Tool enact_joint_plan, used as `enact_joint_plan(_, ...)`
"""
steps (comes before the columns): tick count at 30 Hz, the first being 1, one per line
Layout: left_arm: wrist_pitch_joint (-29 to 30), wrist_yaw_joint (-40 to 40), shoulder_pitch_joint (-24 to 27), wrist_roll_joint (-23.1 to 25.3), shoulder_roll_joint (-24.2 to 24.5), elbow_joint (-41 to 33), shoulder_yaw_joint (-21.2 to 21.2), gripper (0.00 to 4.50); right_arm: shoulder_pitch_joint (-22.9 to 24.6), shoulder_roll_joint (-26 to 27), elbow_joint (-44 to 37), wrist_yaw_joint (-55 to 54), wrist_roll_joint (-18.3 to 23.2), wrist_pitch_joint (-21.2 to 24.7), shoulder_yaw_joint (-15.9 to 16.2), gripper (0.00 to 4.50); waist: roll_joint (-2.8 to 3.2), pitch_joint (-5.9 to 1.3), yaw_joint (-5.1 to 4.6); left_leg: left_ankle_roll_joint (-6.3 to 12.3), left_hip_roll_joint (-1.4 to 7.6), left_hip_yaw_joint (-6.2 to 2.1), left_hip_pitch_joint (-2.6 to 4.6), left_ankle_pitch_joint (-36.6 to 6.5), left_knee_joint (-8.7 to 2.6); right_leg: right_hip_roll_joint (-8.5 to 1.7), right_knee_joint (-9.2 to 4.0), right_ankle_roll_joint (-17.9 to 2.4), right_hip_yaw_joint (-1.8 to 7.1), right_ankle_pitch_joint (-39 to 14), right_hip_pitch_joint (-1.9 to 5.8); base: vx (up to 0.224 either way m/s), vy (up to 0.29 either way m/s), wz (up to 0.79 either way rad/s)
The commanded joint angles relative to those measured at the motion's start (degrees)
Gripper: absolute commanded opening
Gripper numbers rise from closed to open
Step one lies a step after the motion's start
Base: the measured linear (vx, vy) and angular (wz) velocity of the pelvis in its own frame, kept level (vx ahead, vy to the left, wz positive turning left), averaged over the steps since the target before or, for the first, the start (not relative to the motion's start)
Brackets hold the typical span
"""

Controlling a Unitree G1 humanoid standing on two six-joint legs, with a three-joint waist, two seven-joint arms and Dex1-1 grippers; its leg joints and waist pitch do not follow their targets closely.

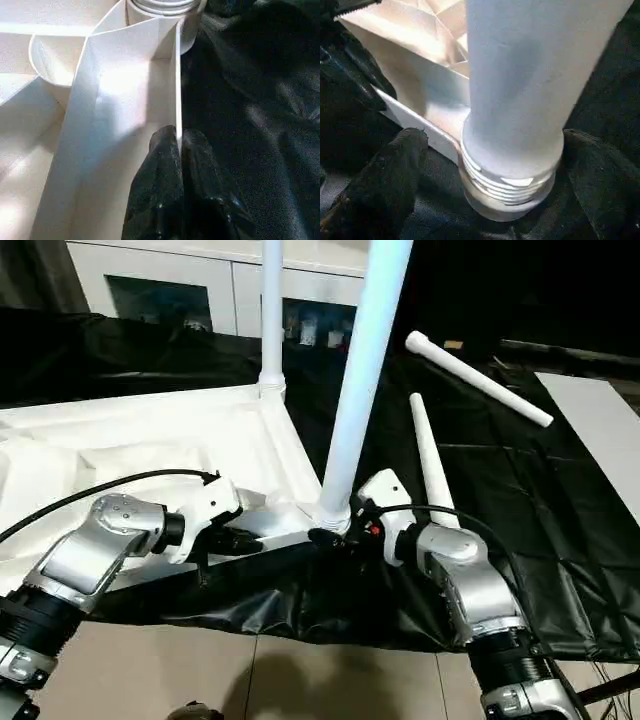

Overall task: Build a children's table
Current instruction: Rotate leg to tighten

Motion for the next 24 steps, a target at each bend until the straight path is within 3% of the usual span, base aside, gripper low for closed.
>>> enact_joint_plan(1, -0.3, -0.9, -0.8, -0.2, -0.1, -0.7, -1.1, 0.00, -1.6, -0.2, 0.7, -1.1, -0.7, -0.9, -0.7, 4.43, -0.04, -3.67, -0.01, 1.53, 1.44, -0.15, 1.25, -7.4, -3.82, -2.71, -3.49, -13.0, 2.36, -0.8, 2.69, 0.000, 0.000, 0.00)
enact_joint_plan(7, -0.5, -1.3, -0.6, 0.0, 0.2, -0.8, -1.4, 0.00, -3.4, 1.4, 1.1, -2.4, 2.4, -2.1, -3.8, 4.43, -0.02, -3.83, 0.05, 2.11, 1.43, -0.12, 1.32, -6.3, -3.66, -2.63, -3.19, -13.3, 2.36, 1.3, 2.79, 0.000, 0.000, 0.00)
enact_joint_plan(14, -1.0, -1.3, -1.0, 0.2, 0.2, -0.6, -1.5, 0.00, -2.9, 0.0, 1.8, 0.5, 1.4, -1.8, -2.0, 4.43, 0.00, -3.82, 0.17, 1.98, 1.41, -0.09, 1.30, -7.0, -3.61, -2.59, -3.25, -13.3, 2.32, 0.8, 2.85, 0.000, 0.000, 0.00)
enact_joint_plan(24, -1.1, -1.2, -0.8, 0.3, 0.2, -0.6, -1.7, 0.00, -3.1, 0.0, 2.8, 0.1, 2.1, -1.2, -3.1, 3.46, -0.01, -3.98, 0.24, 2.35, 1.38, -0.07, 1.33, -5.9, -3.41, -2.55, -3.01, -13.8, 2.30, 2.3, 2.89, 0.000, 0.000, 0.00)
